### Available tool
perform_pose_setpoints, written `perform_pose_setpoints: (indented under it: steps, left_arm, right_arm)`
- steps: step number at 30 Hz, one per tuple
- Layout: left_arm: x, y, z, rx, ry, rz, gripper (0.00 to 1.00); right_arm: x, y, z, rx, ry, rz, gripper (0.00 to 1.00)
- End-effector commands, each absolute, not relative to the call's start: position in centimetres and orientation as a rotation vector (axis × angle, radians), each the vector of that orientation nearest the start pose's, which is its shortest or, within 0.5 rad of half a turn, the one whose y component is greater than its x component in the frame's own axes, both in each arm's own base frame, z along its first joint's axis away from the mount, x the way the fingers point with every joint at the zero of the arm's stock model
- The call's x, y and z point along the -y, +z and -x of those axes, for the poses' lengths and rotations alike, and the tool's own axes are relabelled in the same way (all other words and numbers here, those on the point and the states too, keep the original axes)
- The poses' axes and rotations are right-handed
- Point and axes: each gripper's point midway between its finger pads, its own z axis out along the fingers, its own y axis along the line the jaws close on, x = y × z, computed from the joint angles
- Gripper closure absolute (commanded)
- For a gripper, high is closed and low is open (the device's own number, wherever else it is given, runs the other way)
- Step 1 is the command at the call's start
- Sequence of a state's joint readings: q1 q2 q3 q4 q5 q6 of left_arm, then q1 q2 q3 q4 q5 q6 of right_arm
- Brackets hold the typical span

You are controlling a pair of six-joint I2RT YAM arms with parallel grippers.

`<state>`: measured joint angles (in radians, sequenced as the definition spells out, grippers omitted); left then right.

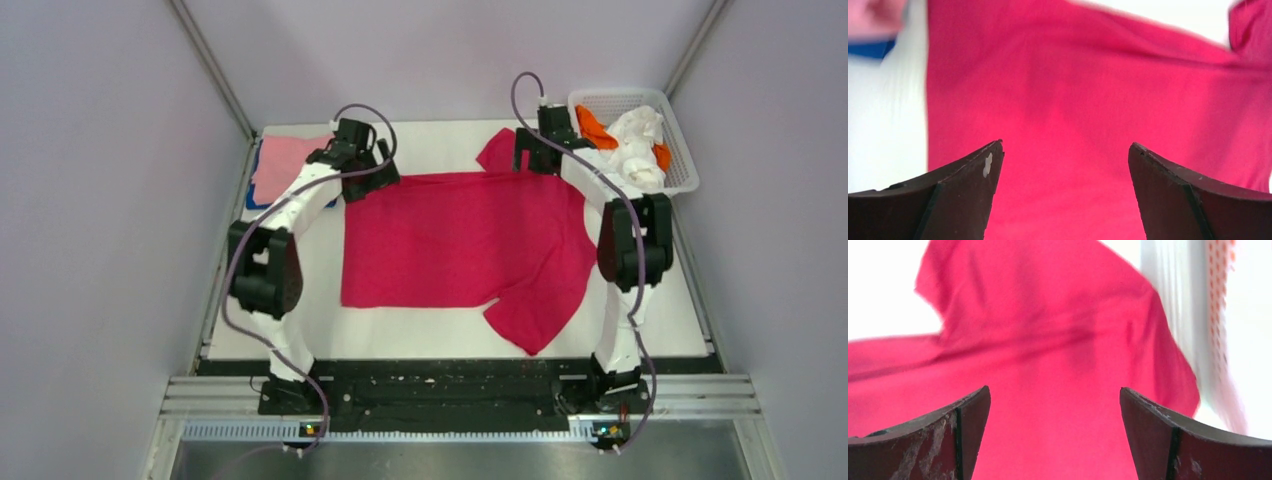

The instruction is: Fold and stack the t-shirts

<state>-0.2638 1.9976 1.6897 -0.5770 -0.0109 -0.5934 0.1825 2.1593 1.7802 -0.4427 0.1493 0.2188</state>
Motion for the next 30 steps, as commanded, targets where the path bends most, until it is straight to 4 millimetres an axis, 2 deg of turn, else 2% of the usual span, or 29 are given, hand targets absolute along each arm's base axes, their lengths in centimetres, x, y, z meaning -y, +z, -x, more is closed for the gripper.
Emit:
perform_pose_setpoints:
  steps: [1,4,5,8,11,15,21,26,30]
  left_arm:
    - [13.1,16.8,-41.4,-2.359,-0.321,0.489,0.01]
    - [11.1,14.9,-35.5,-2.387,-0.291,0.580,0.01]
    - [10.4,13.3,-33.2,-2.419,-0.270,0.611,0.01]
    - [9.1,11.9,-29.0,-2.428,-0.262,0.719,0.06]
    - [8.6,9.7,-26.2,-2.449,-0.264,0.785,0.13]
    - [7.6,7.1,-24.2,-2.481,-0.210,0.826,0.21]
    - [6.3,4.9,-23.2,-2.498,-0.099,0.911,0.30]
    - [7.1,3.3,-23.2,-2.540,-0.118,0.944,0.44]
    - [6.8,2.6,-23.1,-2.542,-0.095,0.956,0.50]
  right_arm:
    - [-11.3,19.7,-50.0,-2.130,0.066,-0.076,0.01]
    - [-11.5,18.8,-44.6,-2.118,0.149,-0.164,0.01]
    - [-11.2,17.0,-42.3,-2.143,0.181,-0.224,0.01]
    - [-10.3,16.2,-37.6,-2.104,0.261,-0.337,0.01]
    - [-10.0,15.1,-34.4,-2.101,0.326,-0.383,0.01]
    - [-9.6,14.3,-32.1,-2.112,0.345,-0.387,0.01]
    - [-8.8,13.0,-30.1,-2.168,0.298,-0.370,0.01]
    - [-8.3,12.6,-29.7,-2.170,0.273,-0.382,0.01]
    - [-8.1,12.4,-29.6,-2.182,0.260,-0.391,0.01]
